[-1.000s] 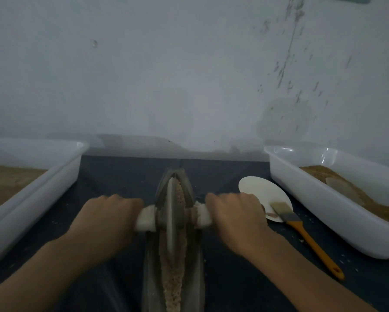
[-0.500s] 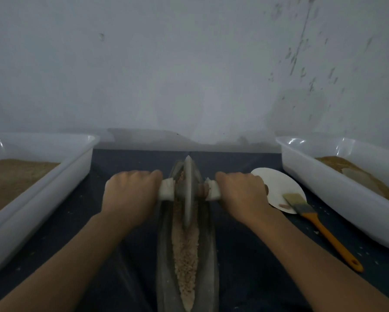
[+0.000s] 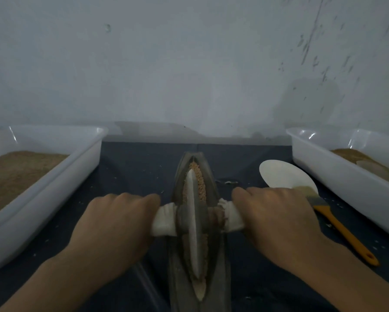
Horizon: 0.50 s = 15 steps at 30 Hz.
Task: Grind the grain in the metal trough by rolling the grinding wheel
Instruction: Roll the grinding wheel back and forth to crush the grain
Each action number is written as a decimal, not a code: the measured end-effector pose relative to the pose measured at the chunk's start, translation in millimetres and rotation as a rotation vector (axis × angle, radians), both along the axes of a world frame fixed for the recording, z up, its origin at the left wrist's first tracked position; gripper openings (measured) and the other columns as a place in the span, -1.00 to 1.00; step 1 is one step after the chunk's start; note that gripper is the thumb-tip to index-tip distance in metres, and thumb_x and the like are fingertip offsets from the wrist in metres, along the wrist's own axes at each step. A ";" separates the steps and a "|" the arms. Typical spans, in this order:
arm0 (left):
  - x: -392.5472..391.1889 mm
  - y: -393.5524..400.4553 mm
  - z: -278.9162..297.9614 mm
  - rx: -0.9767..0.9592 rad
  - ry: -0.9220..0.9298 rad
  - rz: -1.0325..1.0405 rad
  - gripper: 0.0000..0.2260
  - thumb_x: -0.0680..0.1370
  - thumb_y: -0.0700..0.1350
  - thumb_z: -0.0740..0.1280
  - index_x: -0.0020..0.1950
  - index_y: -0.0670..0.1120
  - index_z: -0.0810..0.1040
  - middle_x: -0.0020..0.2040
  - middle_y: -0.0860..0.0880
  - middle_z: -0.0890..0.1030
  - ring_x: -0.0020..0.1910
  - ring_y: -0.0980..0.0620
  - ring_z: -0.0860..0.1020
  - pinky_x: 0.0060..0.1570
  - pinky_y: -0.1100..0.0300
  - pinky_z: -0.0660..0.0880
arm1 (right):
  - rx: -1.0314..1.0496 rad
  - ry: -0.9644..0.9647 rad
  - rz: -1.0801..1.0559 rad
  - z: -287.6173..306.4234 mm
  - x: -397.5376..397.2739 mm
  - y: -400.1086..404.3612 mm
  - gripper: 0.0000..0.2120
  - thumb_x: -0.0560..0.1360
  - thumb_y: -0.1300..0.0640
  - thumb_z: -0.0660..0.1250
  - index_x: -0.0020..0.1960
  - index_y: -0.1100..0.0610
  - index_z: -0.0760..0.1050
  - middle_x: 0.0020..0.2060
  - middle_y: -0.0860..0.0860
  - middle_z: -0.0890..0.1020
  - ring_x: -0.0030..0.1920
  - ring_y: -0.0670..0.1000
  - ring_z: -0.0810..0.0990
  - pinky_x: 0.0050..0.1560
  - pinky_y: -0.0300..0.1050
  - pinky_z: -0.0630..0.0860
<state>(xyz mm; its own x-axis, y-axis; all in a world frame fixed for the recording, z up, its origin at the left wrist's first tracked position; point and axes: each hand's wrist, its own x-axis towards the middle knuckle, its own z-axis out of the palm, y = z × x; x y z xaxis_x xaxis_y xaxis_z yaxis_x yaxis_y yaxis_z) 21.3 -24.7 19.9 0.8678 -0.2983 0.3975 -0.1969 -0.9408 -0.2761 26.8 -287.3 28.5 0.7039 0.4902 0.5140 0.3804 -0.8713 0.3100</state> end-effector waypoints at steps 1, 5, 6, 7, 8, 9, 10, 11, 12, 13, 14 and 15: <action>5.3 -1.3 -0.3 -0.006 0.015 0.005 -0.67 0.37 0.19 0.31 -0.24 0.15 0.13 -0.41 0.10 0.26 -0.41 0.11 0.31 -0.46 0.20 0.12 | -0.011 0.009 -0.016 0.2 4.6 0.6 -0.60 0.01 0.23 0.56 -0.33 0.08 0.39 -0.52 0.00 0.45 -0.59 0.09 0.41 -0.55 -0.18 0.20; 46.1 -9.3 -4.9 -0.064 0.006 0.036 -0.75 0.43 0.12 0.29 -0.19 0.10 0.23 -0.34 0.09 0.34 -0.28 0.00 0.52 -0.35 0.15 0.24 | -0.121 0.023 -0.146 -0.1 47.7 12.6 -0.74 0.33 0.07 0.44 -0.17 0.01 0.33 -0.32 -0.04 0.57 -0.36 0.06 0.55 -0.43 -0.15 0.14; 57.7 -9.6 -6.1 -0.067 -0.019 0.037 -0.76 0.44 0.10 0.30 -0.20 0.09 0.23 -0.34 0.08 0.36 -0.31 -0.02 0.51 -0.36 0.15 0.24 | -0.114 0.009 -0.160 0.4 61.0 15.2 -0.74 0.37 0.06 0.39 -0.16 0.00 0.29 -0.27 -0.04 0.57 -0.32 0.05 0.56 -0.44 -0.15 0.08; 67.9 -10.7 -7.2 -0.075 -0.045 0.036 -0.76 0.44 0.07 0.31 -0.21 0.07 0.24 -0.35 0.08 0.36 -0.36 -0.03 0.46 -0.37 0.15 0.24 | -0.108 -0.003 -0.175 0.3 72.4 17.4 -0.73 0.39 0.07 0.38 -0.15 0.00 0.25 -0.25 -0.04 0.58 -0.30 0.06 0.56 -0.46 -0.16 0.01; 76.4 -11.3 -7.5 -0.079 -0.063 0.038 -0.77 0.44 0.05 0.31 -0.22 0.07 0.24 -0.37 0.08 0.34 -0.40 -0.03 0.39 -0.38 0.14 0.23 | -0.100 -0.011 -0.192 0.2 81.4 19.0 -0.72 0.40 0.08 0.37 -0.15 0.00 0.22 -0.25 -0.03 0.58 -0.30 0.07 0.56 -0.47 -0.15 -0.04; 82.7 -12.3 -6.6 -0.080 -0.072 0.040 -0.77 0.44 0.04 0.31 -0.22 0.06 0.25 -0.39 0.09 0.30 -0.42 -0.01 0.32 -0.39 0.14 0.23 | -0.088 -0.012 -0.202 -0.3 87.6 19.8 -0.72 0.41 0.10 0.36 -0.15 0.01 0.22 -0.25 -0.03 0.59 -0.30 0.08 0.57 -0.47 -0.15 -0.06; 86.1 -13.3 -4.7 -0.077 -0.071 0.042 -0.77 0.44 0.03 0.32 -0.23 0.06 0.25 -0.40 0.10 0.26 -0.42 0.01 0.28 -0.39 0.14 0.22 | -0.074 -0.011 -0.205 -0.8 90.4 19.6 -0.72 0.41 0.11 0.36 -0.16 0.01 0.22 -0.25 -0.02 0.59 -0.30 0.09 0.56 -0.47 -0.14 -0.07; 86.5 -14.4 -2.8 -0.070 -0.063 0.043 -0.77 0.44 0.04 0.32 -0.23 0.07 0.25 -0.41 0.11 0.24 -0.42 0.03 0.26 -0.39 0.14 0.20 | -0.067 -0.008 -0.203 -1.3 89.6 19.0 -0.73 0.41 0.11 0.35 -0.16 0.02 0.22 -0.26 -0.02 0.58 -0.32 0.08 0.55 -0.48 -0.15 -0.07; 83.5 -14.9 -1.0 -0.059 -0.052 0.048 -0.76 0.44 0.05 0.32 -0.23 0.08 0.25 -0.41 0.11 0.22 -0.42 0.04 0.24 -0.39 0.15 0.19 | -0.067 -0.004 -0.193 -1.2 85.5 17.8 -0.74 0.42 0.11 0.35 -0.16 0.02 0.23 -0.27 -0.03 0.58 -0.35 0.07 0.51 -0.48 -0.15 -0.05; 79.2 -14.6 0.2 -0.047 -0.034 0.054 -0.76 0.44 0.06 0.32 -0.23 0.09 0.24 -0.41 0.11 0.21 -0.42 0.06 0.23 -0.39 0.15 0.18 | -0.065 0.006 -0.176 -1.4 79.2 16.2 -0.76 0.42 0.09 0.35 -0.15 0.02 0.26 -0.28 -0.03 0.57 -0.37 0.05 0.49 -0.48 -0.15 -0.02; 71.9 -13.7 1.2 -0.038 -0.003 0.057 -0.75 0.44 0.08 0.32 -0.23 0.10 0.23 -0.40 0.11 0.21 -0.41 0.07 0.23 -0.38 0.16 0.18 | -0.072 0.026 -0.155 -1.9 70.4 13.6 -0.78 0.41 0.08 0.36 -0.14 0.02 0.30 -0.29 -0.04 0.56 -0.37 0.05 0.49 -0.47 -0.16 0.04; 62.3 -12.4 2.5 -0.033 0.041 0.052 -0.74 0.43 0.10 0.32 -0.23 0.12 0.22 -0.39 0.11 0.21 -0.40 0.07 0.24 -0.36 0.16 0.20 | -0.084 0.037 -0.131 -2.6 58.9 11.0 -0.76 0.37 0.06 0.41 -0.14 0.02 0.33 -0.32 -0.04 0.55 -0.39 0.05 0.51 -0.45 -0.15 0.11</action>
<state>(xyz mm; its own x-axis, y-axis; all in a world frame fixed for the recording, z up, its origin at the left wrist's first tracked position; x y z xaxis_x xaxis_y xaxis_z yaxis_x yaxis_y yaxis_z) 83.6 -37.1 22.4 0.8973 -0.2396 0.3707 -0.1580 -0.9585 -0.2371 85.8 -276.4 25.9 0.7823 0.4330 0.4477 0.2779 -0.8860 0.3713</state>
